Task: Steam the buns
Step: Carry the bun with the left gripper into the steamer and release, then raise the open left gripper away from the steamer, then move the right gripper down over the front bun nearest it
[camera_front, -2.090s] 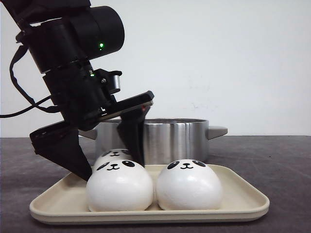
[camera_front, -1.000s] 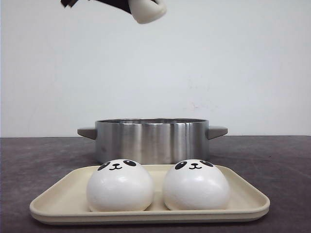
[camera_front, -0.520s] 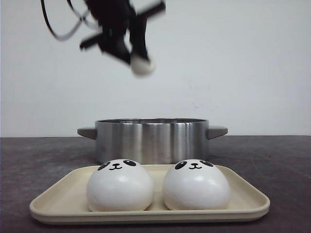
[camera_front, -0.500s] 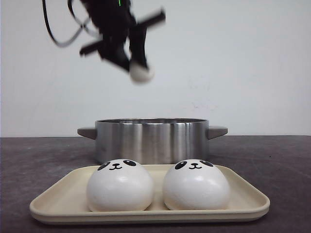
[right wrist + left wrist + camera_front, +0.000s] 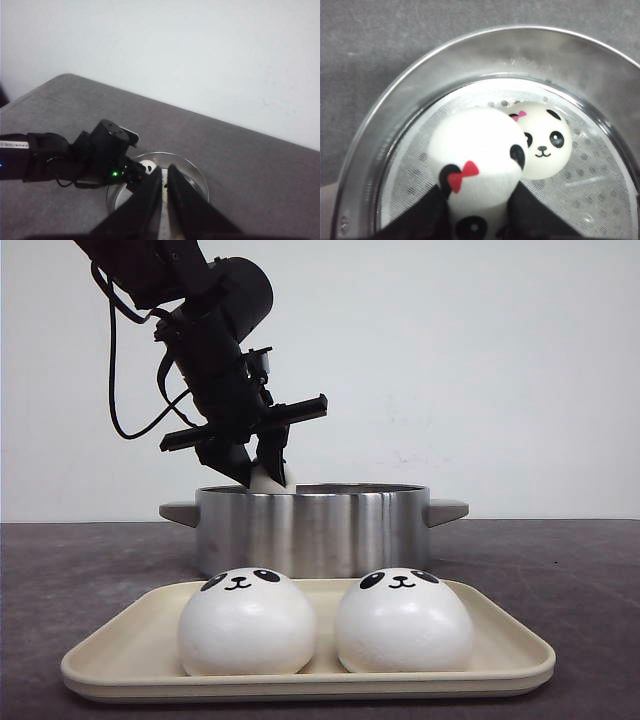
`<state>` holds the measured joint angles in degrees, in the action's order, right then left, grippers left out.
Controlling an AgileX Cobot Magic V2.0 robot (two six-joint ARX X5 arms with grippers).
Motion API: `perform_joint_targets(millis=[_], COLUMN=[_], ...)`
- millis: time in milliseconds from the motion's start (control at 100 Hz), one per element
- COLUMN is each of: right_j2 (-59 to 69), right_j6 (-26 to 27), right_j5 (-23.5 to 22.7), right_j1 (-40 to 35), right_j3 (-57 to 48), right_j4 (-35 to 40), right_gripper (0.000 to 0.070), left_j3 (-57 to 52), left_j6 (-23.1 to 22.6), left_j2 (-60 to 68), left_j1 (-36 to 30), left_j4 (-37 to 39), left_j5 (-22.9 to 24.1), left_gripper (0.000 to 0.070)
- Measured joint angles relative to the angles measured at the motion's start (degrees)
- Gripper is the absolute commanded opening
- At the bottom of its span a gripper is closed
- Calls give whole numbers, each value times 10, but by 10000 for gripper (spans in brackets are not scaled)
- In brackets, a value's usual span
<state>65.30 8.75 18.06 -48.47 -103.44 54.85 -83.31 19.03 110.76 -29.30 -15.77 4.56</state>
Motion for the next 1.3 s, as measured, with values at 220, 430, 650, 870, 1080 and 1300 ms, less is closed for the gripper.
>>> perform_joint_targets(millis=[220,430,650,870,1080,1300], right_j2=[0,0,-1,-2,-1,1], right_j6=[0,0,0,1,40,127], right_j5=[0,0,1,-1,-66,-150], right_j1=[0,0,2,23,31,31], right_j3=[0,0,10,107,254,394], right_j4=[11,17,51,51,-29,-73], right_gripper=[11,11,11,11,11,12], left_j3=[0,0,-31,-47,-53,-53], left_j6=[-7,-15,-15,-15,-15,-15], left_j2=[2,2,2,-77,-224,-344], left_j1=[0,0,0,-4,-26,-48], left_j4=[7,8,-37,-66,-114,-190], left_j5=[0,0,0,0,0,0], left_gripper=[524,528,525,516,516,514])
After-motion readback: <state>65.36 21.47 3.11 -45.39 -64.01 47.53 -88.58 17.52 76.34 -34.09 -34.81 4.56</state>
